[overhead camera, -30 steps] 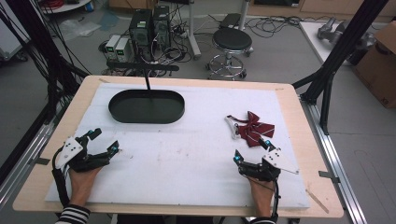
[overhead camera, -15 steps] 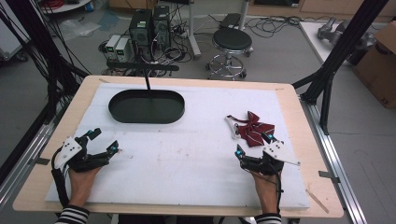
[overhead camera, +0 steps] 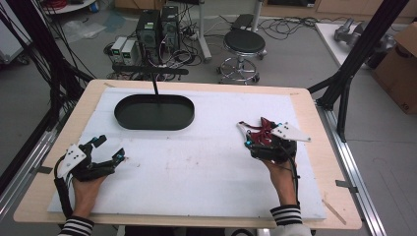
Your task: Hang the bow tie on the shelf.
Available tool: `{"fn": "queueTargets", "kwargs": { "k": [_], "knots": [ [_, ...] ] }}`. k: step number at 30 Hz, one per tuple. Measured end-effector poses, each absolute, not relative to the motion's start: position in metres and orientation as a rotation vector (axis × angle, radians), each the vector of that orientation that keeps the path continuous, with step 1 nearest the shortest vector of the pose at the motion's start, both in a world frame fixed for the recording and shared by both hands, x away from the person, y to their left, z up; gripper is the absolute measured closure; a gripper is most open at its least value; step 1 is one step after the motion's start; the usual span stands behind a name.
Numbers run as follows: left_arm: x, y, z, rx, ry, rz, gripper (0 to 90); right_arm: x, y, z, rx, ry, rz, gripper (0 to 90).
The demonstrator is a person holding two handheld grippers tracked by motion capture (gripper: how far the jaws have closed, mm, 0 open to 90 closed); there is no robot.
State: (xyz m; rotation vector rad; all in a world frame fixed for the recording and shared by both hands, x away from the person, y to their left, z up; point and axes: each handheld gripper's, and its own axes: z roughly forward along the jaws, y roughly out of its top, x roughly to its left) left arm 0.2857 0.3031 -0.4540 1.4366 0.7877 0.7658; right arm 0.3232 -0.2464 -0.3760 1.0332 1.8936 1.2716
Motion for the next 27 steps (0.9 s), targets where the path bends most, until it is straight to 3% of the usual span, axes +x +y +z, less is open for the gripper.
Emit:
{"fn": "queueTargets", "kwargs": {
  "k": [18,27],
  "knots": [
    [0.286,0.303,-0.454,1.436,0.789,0.764,14.3,0.392,-0.222,-0.355,1.092,2.147,1.071,7.2],
    [0.286,0.303,-0.454,1.436,0.788,0.762,14.3,0.412,-0.214,-0.364,1.162,2.225,0.994,7.7]
  ]
}}
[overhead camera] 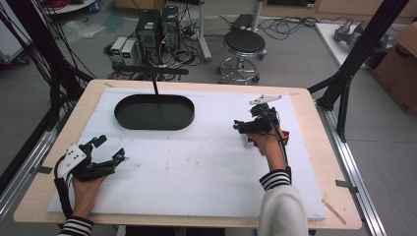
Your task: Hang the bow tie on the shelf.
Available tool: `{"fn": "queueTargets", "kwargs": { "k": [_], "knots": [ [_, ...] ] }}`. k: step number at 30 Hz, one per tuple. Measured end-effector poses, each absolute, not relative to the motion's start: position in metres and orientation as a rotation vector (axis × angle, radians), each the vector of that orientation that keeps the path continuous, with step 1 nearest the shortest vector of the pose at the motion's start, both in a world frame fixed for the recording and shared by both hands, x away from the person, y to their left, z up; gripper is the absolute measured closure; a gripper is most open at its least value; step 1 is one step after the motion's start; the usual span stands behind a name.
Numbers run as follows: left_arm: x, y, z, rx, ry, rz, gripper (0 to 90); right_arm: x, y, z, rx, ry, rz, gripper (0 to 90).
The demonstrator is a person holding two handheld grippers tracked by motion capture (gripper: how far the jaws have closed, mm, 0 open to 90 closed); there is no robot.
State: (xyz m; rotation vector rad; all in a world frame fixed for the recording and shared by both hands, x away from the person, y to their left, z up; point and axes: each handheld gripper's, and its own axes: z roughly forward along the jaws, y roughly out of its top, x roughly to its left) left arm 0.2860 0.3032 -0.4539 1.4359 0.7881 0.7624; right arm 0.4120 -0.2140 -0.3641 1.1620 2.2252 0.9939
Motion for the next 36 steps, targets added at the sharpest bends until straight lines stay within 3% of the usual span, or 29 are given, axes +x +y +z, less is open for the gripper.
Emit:
{"fn": "queueTargets", "kwargs": {
  "k": [8,9,23,36],
  "knots": [
    [0.286,0.303,-0.454,1.439,0.786,0.761,14.3,0.427,-0.212,-0.377,1.209,2.276,0.941,7.8],
    [0.286,0.303,-0.454,1.439,0.786,0.761,14.3,0.431,-0.212,-0.381,1.219,2.297,0.929,15.1],
    [0.286,0.303,-0.454,1.44,0.785,0.757,14.3,0.446,-0.216,-0.4,1.236,2.404,0.861,23.8],
    [0.286,0.303,-0.454,1.443,0.783,0.763,14.3,0.453,-0.214,-0.411,1.265,2.439,0.763,46.8]
  ]
}}
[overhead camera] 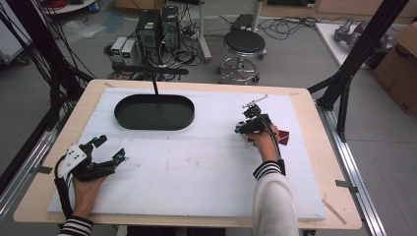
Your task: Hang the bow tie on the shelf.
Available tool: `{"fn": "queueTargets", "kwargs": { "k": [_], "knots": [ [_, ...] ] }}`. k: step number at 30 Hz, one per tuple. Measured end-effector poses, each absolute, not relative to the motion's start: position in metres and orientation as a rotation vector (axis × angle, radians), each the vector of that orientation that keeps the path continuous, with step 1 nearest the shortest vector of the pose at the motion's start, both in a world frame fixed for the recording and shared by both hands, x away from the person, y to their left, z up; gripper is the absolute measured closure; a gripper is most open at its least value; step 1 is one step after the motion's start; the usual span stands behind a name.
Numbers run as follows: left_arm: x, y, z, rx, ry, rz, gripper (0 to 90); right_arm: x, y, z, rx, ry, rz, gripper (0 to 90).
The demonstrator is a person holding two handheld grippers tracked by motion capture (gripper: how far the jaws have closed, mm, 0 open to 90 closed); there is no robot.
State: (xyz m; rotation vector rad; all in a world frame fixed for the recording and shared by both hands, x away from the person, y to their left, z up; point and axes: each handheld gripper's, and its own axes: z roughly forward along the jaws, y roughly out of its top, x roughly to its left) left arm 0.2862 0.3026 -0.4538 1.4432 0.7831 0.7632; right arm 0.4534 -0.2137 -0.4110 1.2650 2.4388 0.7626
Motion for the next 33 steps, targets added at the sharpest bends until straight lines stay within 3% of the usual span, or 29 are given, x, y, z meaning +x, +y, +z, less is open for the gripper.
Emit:
{"fn": "queueTargets", "kwargs": {
  "k": [33],
  "knots": [
    [0.2864,0.3025,-0.4537,1.446,0.784,0.763,14.3,0.4579,-0.2141,-0.4196,1.283,2.505,0.62,76.7]
  ]
}}
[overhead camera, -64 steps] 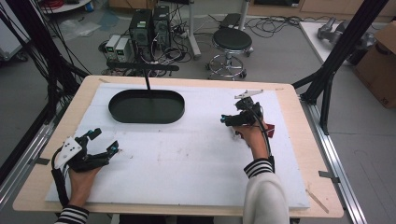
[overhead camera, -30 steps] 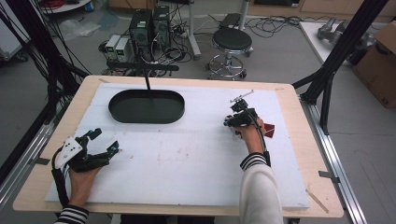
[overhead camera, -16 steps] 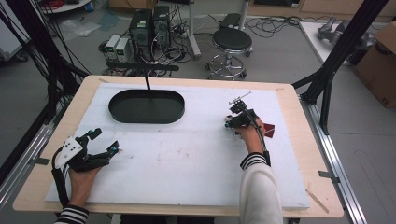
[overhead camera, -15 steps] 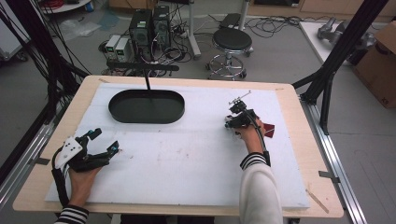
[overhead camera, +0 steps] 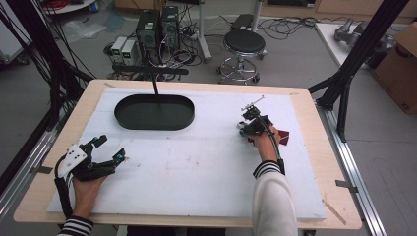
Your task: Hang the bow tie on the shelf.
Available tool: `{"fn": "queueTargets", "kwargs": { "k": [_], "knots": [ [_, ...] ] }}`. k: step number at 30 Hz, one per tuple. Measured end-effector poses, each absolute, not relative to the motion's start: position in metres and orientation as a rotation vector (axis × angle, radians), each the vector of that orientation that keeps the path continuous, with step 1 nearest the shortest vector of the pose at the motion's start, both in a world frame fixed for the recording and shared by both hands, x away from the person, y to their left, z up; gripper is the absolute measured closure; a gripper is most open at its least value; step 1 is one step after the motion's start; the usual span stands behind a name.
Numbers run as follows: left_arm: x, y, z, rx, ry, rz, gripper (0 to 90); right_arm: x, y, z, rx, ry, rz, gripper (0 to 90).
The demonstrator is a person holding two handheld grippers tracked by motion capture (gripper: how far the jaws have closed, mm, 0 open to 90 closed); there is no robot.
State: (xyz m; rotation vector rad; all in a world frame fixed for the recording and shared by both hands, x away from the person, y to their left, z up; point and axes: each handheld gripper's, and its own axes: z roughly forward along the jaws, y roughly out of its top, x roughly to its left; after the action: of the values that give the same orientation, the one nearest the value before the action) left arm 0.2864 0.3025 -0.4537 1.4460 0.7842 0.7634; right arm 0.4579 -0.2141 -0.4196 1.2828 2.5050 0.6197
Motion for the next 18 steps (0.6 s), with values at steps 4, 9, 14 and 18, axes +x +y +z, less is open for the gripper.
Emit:
{"fn": "queueTargets", "kwargs": {
  "k": [4,9,14,18],
  "knots": [
    [0.2864,0.3025,-0.4538,1.446,0.784,0.763,14.3,0.4584,-0.2139,-0.42,1.282,2.508,0.62,77.5],
    [0.2863,0.3025,-0.4537,1.447,0.784,0.764,14.3,0.4587,-0.2131,-0.4201,1.289,2.528,0.633,85.8],
    [0.2864,0.3027,-0.4537,1.446,0.784,0.762,14.3,0.4588,-0.2121,-0.4195,1.298,2.528,0.629,87.0],
    [0.2864,0.3028,-0.4537,1.447,0.785,0.761,14.3,0.4586,-0.2119,-0.4187,1.289,2.52,0.634,87.2]
  ]
}}
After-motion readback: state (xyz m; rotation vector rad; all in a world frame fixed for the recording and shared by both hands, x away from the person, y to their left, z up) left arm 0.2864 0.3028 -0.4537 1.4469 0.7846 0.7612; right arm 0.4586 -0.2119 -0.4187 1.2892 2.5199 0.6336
